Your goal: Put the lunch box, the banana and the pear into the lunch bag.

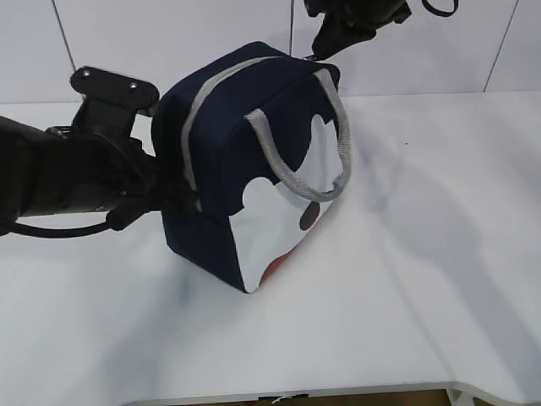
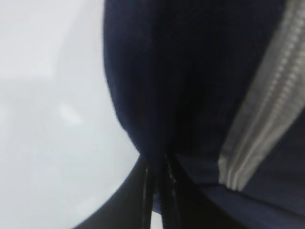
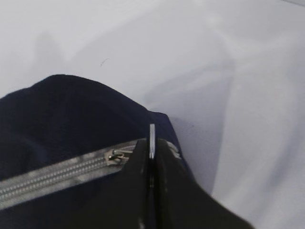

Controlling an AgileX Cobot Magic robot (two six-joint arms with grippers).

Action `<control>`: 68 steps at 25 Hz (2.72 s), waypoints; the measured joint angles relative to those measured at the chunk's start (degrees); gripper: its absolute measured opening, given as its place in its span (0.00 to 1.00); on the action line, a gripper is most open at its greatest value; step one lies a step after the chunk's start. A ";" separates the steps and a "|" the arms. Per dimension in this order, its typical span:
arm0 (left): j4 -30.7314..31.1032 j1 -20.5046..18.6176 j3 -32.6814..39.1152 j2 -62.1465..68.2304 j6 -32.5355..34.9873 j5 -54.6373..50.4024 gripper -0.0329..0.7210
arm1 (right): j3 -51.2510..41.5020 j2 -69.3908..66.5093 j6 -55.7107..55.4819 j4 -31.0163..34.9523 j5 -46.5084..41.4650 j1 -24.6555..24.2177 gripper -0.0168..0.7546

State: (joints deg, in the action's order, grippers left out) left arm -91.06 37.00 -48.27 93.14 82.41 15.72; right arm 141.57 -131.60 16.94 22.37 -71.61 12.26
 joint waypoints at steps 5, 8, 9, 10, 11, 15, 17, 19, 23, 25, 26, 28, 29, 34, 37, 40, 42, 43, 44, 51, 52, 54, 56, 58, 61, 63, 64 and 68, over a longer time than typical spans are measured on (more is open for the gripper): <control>7.86 0.00 0.00 0.00 0.00 3.65 0.03 | 0.00 1.55 5.50 -1.26 -0.13 0.00 0.05; 13.80 0.00 0.00 0.00 0.00 4.97 0.03 | 0.00 2.31 6.41 -2.52 -0.60 0.00 0.05; 15.03 0.00 0.00 0.00 0.00 5.08 0.03 | 0.00 2.31 6.42 -2.95 -0.60 0.00 0.05; 15.99 0.00 0.00 0.00 0.00 5.12 0.03 | 0.00 2.31 6.51 -3.22 -0.60 0.00 0.05; 16.83 0.00 0.00 0.00 0.00 5.21 0.03 | -0.42 2.41 6.51 -3.34 -0.60 0.00 0.05; 18.31 0.00 0.00 0.00 0.00 5.21 0.03 | -5.12 4.16 6.28 -3.94 -0.60 -0.13 0.05; 19.57 0.00 0.00 0.00 0.00 5.21 0.03 | -9.51 6.20 6.28 -3.94 -0.49 -0.12 0.05; 20.88 0.00 0.00 0.09 0.00 5.11 0.03 | -14.79 8.69 6.51 -3.94 -0.38 -0.12 0.05; 26.14 0.00 0.00 0.28 0.00 2.86 0.03 | -22.71 13.54 7.00 -3.94 -0.17 -0.12 0.05; 32.87 0.00 0.00 0.28 0.00 -0.82 0.03 | -25.68 16.21 7.05 -3.94 0.00 -0.12 0.05; 35.13 0.00 0.00 0.28 0.00 -2.40 0.03 | -27.43 17.76 7.05 -3.94 0.10 -0.12 0.05; 38.00 0.00 0.00 0.28 0.00 -4.75 0.03 | -30.94 20.84 7.05 -3.94 0.22 -0.12 0.05; 38.67 0.00 0.00 0.28 0.00 -5.16 0.03 | -32.94 22.52 7.05 -3.94 0.34 -0.12 0.05; 39.74 0.00 0.00 0.28 0.00 -4.28 0.03 | -40.91 28.81 7.14 -3.83 0.43 -0.12 0.05; 39.74 0.00 0.00 0.28 0.00 -0.87 0.03 | -44.19 31.67 7.14 -3.83 0.43 -0.12 0.05; 39.74 0.00 0.00 0.38 0.00 2.10 0.03 | -45.58 34.50 7.14 -3.94 0.47 -0.12 0.05; 39.74 -0.22 0.00 0.51 0.00 3.13 0.03 | -46.25 36.35 7.14 -3.94 0.47 -0.12 0.05; 39.74 -0.47 0.00 0.51 0.00 3.24 0.03 | -46.76 37.38 7.14 -3.94 0.47 -0.12 0.05; 39.74 -0.71 0.00 0.51 0.00 3.37 0.03 | -47.41 38.44 7.14 -3.94 0.47 -0.12 0.05; 39.64 -2.82 0.00 0.51 0.00 2.90 0.02 | -54.36 45.17 5.67 -2.61 0.47 -0.12 0.05; 39.64 -2.82 0.00 0.51 0.00 2.90 0.02 | -55.27 45.83 5.28 -2.61 0.47 -0.12 0.05; 39.64 -2.90 0.00 0.51 0.00 2.67 0.02 | -56.92 46.78 3.57 -2.49 0.47 -0.12 0.05; 39.43 -2.90 0.00 0.51 0.00 2.55 0.02 | -57.52 46.89 1.78 -2.18 0.47 -0.12 0.05; 39.30 -2.94 0.00 0.51 0.00 2.45 0.02 | -57.80 46.89 0.20 -1.26 0.68 -0.12 0.05; 38.96 -3.35 0.00 0.51 0.00 2.26 0.02 | -58.00 46.55 -1.36 1.37 4.07 -0.12 0.05; 38.80 -3.39 0.00 0.51 0.00 2.26 0.02 | -58.00 46.00 -2.44 2.79 6.80 -0.12 0.05; 38.80 -3.43 0.00 0.51 0.00 2.26 0.02 | -58.00 45.59 -3.29 3.10 8.22 -0.12 0.05; 38.64 -3.43 0.00 0.51 0.00 2.26 0.02 | -58.00 43.74 -6.66 3.54 12.14 -0.12 0.05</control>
State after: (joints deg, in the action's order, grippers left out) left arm -52.41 33.57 -48.27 93.65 82.41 17.97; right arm 83.57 -87.86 10.28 25.92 -59.47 12.13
